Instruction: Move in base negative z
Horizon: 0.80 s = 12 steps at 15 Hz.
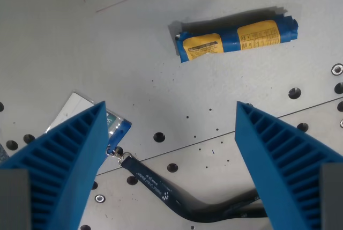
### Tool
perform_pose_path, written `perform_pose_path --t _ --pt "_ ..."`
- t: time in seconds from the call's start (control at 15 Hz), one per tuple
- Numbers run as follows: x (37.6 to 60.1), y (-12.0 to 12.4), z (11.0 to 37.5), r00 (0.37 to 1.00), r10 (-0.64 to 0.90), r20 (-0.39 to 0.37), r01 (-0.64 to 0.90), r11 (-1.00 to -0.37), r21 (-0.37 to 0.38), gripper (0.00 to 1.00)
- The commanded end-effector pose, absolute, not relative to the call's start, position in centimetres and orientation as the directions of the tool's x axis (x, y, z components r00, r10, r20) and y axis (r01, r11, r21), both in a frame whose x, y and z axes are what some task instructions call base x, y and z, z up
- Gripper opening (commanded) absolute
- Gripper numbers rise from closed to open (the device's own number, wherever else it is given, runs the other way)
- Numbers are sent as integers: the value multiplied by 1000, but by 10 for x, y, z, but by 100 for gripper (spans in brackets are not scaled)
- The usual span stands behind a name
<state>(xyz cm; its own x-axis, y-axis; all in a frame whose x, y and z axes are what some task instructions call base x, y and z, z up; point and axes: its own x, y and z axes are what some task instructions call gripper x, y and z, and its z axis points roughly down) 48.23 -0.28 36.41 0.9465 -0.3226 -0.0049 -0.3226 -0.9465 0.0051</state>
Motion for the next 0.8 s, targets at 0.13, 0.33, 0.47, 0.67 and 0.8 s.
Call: perform_pose_path --t 0.13,0.33,0.47,0.67,0.8 --pt "482 -3 356 946 -323 -2 -323 -946 4 100" --pt "482 -3 341 946 -323 -2 -323 -946 4 100" --pt "483 -3 331 946 -323 -2 -323 -946 4 100" --pt "484 -3 316 946 -323 -2 -323 -946 4 100" --pt "485 -3 306 946 -323 -2 -323 -946 4 100"
